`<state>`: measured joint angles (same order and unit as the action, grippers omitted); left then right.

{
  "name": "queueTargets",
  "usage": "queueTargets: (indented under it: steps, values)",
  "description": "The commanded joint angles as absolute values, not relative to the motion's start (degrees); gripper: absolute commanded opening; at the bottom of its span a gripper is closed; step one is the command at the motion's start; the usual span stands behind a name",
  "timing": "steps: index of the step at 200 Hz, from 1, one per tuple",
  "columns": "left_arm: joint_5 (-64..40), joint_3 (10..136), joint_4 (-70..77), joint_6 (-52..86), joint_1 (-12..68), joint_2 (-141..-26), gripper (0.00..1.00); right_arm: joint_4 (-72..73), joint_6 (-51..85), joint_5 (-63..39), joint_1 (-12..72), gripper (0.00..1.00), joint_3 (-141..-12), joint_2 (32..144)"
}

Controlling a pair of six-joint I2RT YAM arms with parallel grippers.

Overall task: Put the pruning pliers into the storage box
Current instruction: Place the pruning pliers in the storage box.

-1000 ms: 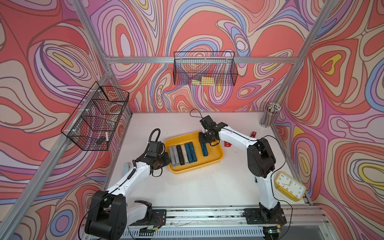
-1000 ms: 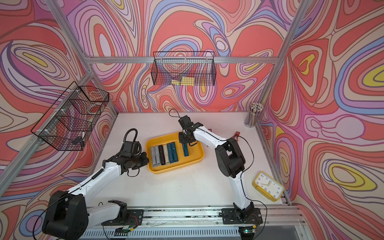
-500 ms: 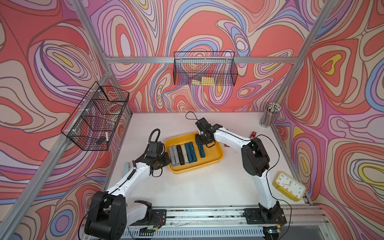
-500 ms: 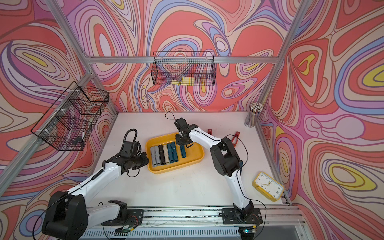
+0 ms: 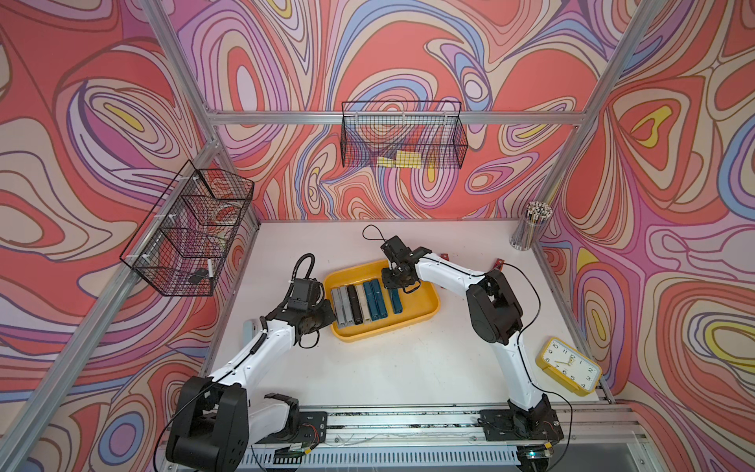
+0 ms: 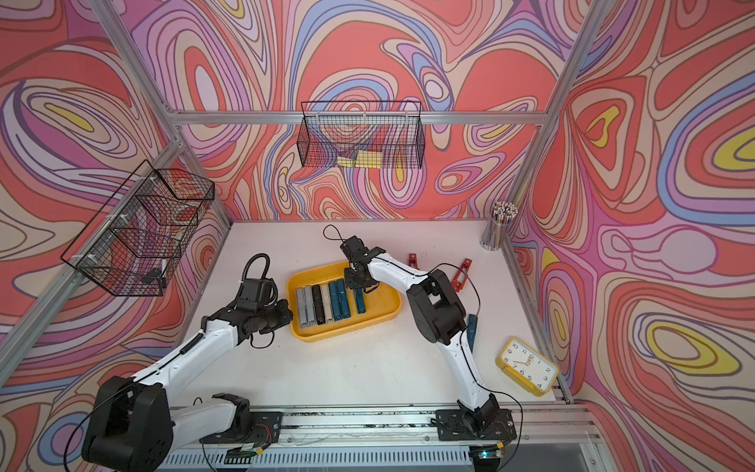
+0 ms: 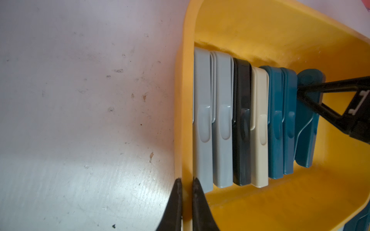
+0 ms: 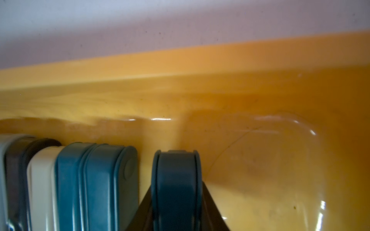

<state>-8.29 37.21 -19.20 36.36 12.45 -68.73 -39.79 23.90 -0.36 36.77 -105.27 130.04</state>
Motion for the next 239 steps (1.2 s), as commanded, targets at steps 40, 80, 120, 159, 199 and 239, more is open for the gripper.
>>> queueTargets:
  steps: [40,80,120,159,199,239]
  values:
    - [-8.9,35.9,-17.4,36.5,12.8,-68.1,0.00,-40.1,24.8,0.3,37.7,0.00,-108.1,132.7]
    - [-9.0,35.9,-17.3,36.6,12.8,-68.1,0.00,-40.4,24.9,-0.1,38.0,0.00,-109.0,134.0]
    - [-9.1,35.7,-17.3,36.7,12.8,-68.1,0.00,-40.9,24.8,0.2,38.1,0.00,-109.6,134.6]
    - [-9.0,35.8,-17.6,36.4,12.8,-67.9,0.00,-40.5,25.1,-0.3,38.2,0.01,-108.8,134.7]
    - [-9.1,35.8,-17.4,36.5,12.8,-67.8,0.00,-40.6,25.0,-0.3,38.2,0.09,-109.0,134.7]
    - [-9.0,35.9,-17.7,36.4,12.8,-67.6,0.00,-40.5,24.9,-0.6,38.2,0.19,-109.1,135.0]
